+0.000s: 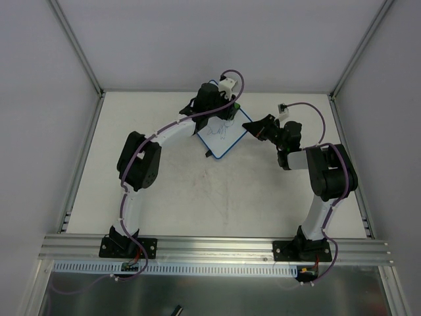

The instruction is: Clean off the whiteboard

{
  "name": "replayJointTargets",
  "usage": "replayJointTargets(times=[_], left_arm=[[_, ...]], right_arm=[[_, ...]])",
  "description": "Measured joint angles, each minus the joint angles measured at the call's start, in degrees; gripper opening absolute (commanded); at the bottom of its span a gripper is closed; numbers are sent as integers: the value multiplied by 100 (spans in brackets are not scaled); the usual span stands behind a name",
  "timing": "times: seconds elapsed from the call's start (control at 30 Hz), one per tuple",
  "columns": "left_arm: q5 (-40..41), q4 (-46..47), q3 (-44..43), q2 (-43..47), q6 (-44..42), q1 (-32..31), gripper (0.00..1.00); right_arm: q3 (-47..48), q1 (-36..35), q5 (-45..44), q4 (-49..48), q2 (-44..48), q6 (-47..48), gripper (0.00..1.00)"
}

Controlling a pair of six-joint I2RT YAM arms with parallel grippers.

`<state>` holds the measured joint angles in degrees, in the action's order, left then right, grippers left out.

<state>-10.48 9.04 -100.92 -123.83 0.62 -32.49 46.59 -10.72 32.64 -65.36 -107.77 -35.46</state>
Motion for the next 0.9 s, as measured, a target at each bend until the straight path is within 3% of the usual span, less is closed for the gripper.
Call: replayJointTargets(times=[0.3,0.67,0.9], left_arm=[[-96,330,697,378,-153,-275,0],[247,243,535,286,11,-317,0],[264,140,251,116,621,-142,0]], right_arm=[[0,0,15,0,-2,7,0],[0,13,-9,-31,-42,-17,0],[0,24,-4,-59,-63,-96,0]])
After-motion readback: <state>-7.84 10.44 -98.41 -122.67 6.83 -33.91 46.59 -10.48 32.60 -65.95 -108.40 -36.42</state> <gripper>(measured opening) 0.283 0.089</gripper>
